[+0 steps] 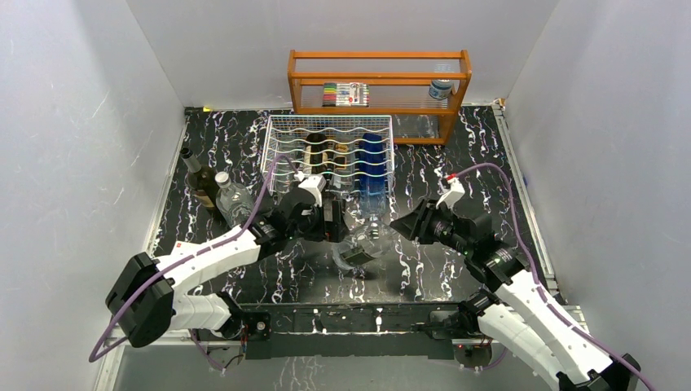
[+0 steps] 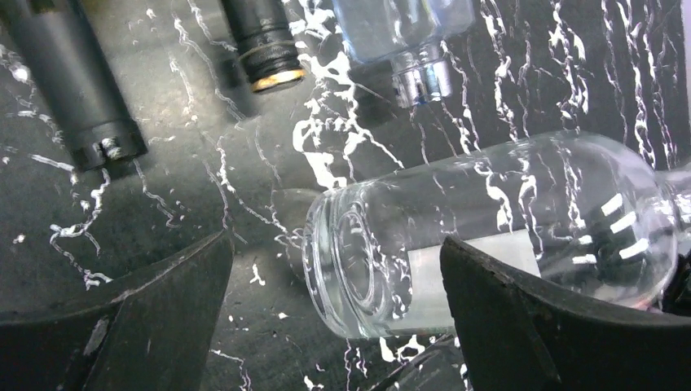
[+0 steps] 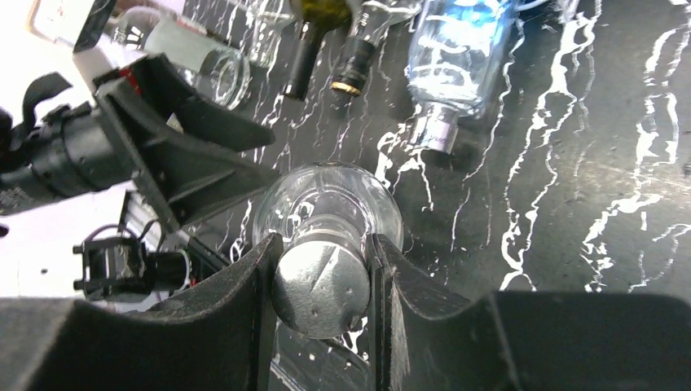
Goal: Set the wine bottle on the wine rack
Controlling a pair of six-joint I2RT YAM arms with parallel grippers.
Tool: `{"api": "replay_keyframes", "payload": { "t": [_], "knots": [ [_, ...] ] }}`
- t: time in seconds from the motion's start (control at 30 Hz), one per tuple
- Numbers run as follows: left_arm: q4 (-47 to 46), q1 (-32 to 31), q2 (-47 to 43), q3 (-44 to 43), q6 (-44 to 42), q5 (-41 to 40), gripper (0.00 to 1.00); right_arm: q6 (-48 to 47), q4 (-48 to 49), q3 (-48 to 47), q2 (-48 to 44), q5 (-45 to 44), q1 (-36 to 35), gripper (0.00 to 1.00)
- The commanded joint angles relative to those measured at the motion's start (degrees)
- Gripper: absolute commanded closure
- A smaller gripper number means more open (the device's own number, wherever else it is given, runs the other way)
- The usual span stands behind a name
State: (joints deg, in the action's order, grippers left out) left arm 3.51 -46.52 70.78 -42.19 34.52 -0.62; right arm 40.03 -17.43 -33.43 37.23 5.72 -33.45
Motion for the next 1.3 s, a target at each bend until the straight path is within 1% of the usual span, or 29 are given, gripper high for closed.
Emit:
{"api": "replay_keyframes", "payload": {
  "t": [0.0, 0.13, 0.2, 0.27, 0.37, 0.43, 0.63, 0.7, 0.83, 0.9, 1.0, 1.07, 1.27],
  "knots": [
    [0.44, 0.38, -2.20, 3.04, 3.59, -1.17, 0.02, -5.42, 1.97, 5.11, -0.17, 7.39, -0.28, 0.95],
    [3.42, 0.47, -4.59, 4.79, 4.44, -4.76, 0.02, -6.24, 6.45, 9.03, -0.10, 11.00, -0.29, 0.95],
    [3.75, 0.51, -5.82, 5.47, 4.95, -4.65, 0.02, -7.34, 8.10, 10.47, 0.85, 13.68, -0.30, 0.95],
    [2.76, 0.56, -7.27, 6.46, 5.70, -4.16, 0.02, -9.86, 10.04, 11.83, 1.82, 18.29, -0.22, 0.94],
    [-0.28, 0.55, -10.17, 9.09, 7.64, -3.84, 0.02, -12.24, 11.69, 12.93, 2.21, 19.27, -0.29, 0.94],
    [-1.03, 0.63, -12.00, 10.16, 8.80, -5.10, 0.02, -12.96, 13.18, 15.76, 2.27, 19.16, -0.30, 0.94],
    [2.72, 0.91, -14.47, 9.63, 10.38, -9.69, 0.02, -13.64, 16.13, 17.42, 3.46, 18.11, -0.34, 0.94],
    [3.60, 0.99, -14.66, 9.39, 10.55, -9.70, 0.02, -14.01, 16.34, 17.60, 4.20, 17.93, -0.34, 0.94],
    [3.21, 1.09, -14.67, 9.24, 9.76, -9.26, 0.02, -14.16, 17.71, 17.26, 5.26, 20.58, -0.43, 0.94],
    [2.08, 1.23, -13.57, 9.15, 8.61, -7.83, 0.02, -14.26, 17.96, 16.57, 6.88, 22.34, -0.67, 0.94],
    [2.83, 1.39, -11.28, 7.53, 7.78, -6.98, 0.02, -14.57, 17.81, 15.53, 9.15, 24.40, -1.71, 0.94],
    [3.57, 1.35, -10.54, 6.70, 7.43, -7.61, 0.02, -14.74, 16.87, 14.48, 9.86, 24.85, -2.82, 0.95],
    [3.14, 1.82, -11.92, 5.42, 5.31, -10.77, 0.02, -15.49, 13.05, 9.79, 12.51, 24.60, -5.77, 0.95]
  ]
}}
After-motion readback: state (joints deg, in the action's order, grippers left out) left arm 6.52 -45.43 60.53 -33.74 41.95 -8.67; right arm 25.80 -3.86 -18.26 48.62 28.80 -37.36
